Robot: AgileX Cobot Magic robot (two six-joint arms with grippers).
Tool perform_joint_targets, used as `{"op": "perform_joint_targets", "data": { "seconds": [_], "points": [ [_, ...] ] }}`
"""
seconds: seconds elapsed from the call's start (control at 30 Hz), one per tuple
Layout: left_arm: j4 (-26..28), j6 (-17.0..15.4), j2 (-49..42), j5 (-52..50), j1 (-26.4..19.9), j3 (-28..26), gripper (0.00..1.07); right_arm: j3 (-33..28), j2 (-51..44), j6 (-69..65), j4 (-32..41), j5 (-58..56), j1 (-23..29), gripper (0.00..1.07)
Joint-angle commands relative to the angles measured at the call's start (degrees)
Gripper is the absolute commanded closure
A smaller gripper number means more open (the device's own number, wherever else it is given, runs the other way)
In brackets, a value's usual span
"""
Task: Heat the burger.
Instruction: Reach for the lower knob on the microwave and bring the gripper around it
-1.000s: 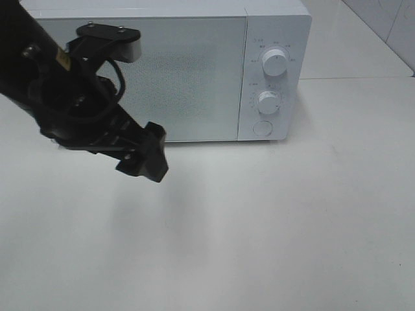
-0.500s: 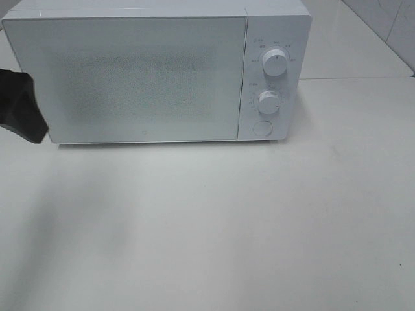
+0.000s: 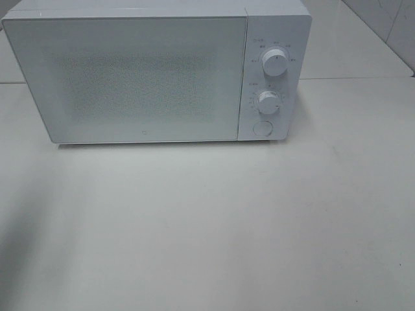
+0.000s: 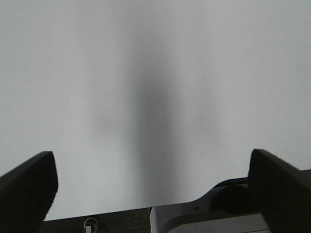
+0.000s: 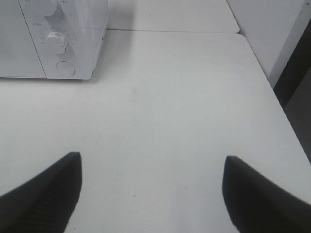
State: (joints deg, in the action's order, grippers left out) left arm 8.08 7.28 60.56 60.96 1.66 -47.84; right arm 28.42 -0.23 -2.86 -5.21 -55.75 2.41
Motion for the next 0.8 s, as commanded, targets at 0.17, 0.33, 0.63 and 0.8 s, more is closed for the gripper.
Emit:
{"op": "perform_joint_targets", "data": {
  "seconds": [0.17,0.33,0.63,0.8],
  "points": [
    [0.1,-0.1,-9.7,0.1,-0.4,7.6,0.04,-0.1,-1.4,0.3,-0.3,0.8,-0.2,0.33],
    [-0.2,-0.6,-16.6,-0.2,-0.4,13.1,0.04,-0.1,-1.4,0.3,-0.3,0.8,-0.2,0.33],
    [-1.6,-6.0,-29.4,0.6,-0.4,18.2,0.04,-0.1,-1.4,0.3,-0.3,0.8,-0.2,0.33],
    [-1.8,-6.1,-38.6,0.6,-0.4,18.2,0.04,-0.1,-1.4,0.3,-0.3,0.8,-0.2,0.33]
  ]
}}
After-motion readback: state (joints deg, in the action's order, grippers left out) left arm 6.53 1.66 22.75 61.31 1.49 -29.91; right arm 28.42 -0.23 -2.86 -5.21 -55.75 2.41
